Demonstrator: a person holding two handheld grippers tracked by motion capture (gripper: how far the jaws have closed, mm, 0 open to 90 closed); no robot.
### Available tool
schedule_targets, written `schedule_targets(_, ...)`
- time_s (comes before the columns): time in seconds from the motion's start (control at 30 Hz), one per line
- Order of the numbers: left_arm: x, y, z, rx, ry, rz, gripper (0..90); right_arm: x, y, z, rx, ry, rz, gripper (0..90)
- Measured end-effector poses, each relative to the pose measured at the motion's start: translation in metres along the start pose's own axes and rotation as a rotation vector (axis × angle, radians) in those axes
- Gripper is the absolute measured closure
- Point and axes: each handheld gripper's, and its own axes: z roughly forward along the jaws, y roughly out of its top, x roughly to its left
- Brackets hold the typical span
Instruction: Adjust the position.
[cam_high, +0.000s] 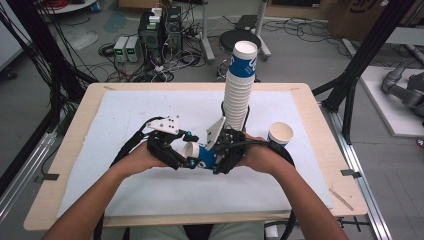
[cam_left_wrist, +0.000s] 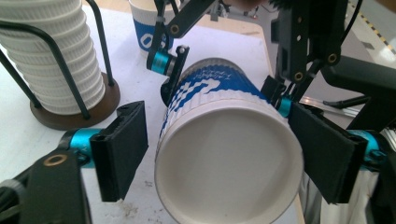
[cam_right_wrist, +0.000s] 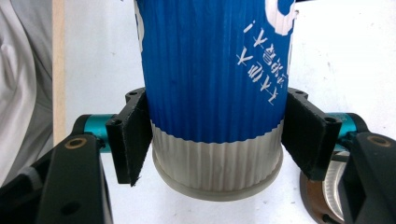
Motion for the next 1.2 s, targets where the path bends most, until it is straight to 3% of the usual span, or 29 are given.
schedule_targets(0.27, 0.0, -0.003, 0.004, 0.037, -0.014, 0.014, 29.0, 0.001, 0.004, -0.001, 0.054, 0.0, -0.023, 31.0)
schedule_targets(0.47, 0.0, -0.007, 0.004, -0.012, -0.008, 0.013, 29.8, 0.001, 0.004, -0.001, 0.053, -0.013, -0.023, 29.7)
schedule_targets(0.57, 0.001, -0.009, 0.001, -0.029, -0.007, 0.015, 29.6, 0.0, 0.003, 0.0, 0.027, -0.02, -0.028, 23.5)
schedule_targets(0.6, 0.002, -0.011, -0.001, -0.058, -0.009, 0.011, 29.6, -0.001, 0.0, -0.002, -0.037, -0.029, 0.002, 20.2)
schedule_targets(0.7, 0.005, -0.015, -0.006, -0.101, -0.018, 0.003, 29.6, -0.002, -0.005, -0.006, -0.105, -0.04, 0.034, 19.6)
schedule_targets(0.73, 0.005, -0.015, -0.006, -0.101, -0.018, 0.003, 29.6, -0.002, -0.005, -0.006, -0.105, -0.04, 0.034, 19.6)
schedule_targets(0.77, 0.006, -0.016, -0.008, -0.114, -0.018, 0.003, 29.6, -0.003, -0.011, -0.012, -0.181, -0.046, 0.057, 19.6)
schedule_targets(0.8, 0.007, -0.018, -0.01, -0.129, -0.02, -0.004, 29.6, -0.004, -0.014, -0.015, -0.221, -0.043, 0.073, 19.6)
schedule_targets(0.83, 0.007, -0.018, -0.01, -0.129, -0.02, -0.004, 29.5, -0.004, -0.014, -0.015, -0.221, -0.043, 0.073, 19.6)
schedule_targets(0.87, 0.007, -0.019, -0.011, -0.14, -0.022, -0.008, 29.5, -0.005, -0.019, -0.019, -0.286, -0.034, 0.103, 19.6)
schedule_targets(1.07, 0.009, -0.025, -0.017, -0.201, -0.029, -0.01, 29.5, -0.005, -0.04, -0.027, -0.481, -0.036, 0.192, 19.6)
schedule_targets(1.13, 0.009, -0.027, -0.019, -0.217, -0.037, -0.007, 29.5, -0.004, -0.044, -0.027, -0.51, -0.028, 0.207, 19.6)
schedule_targets(1.2, 0.009, -0.029, -0.02, -0.233, -0.042, -0.007, 29.5, -0.003, -0.057, -0.026, -0.598, -0.022, 0.249, 19.6)
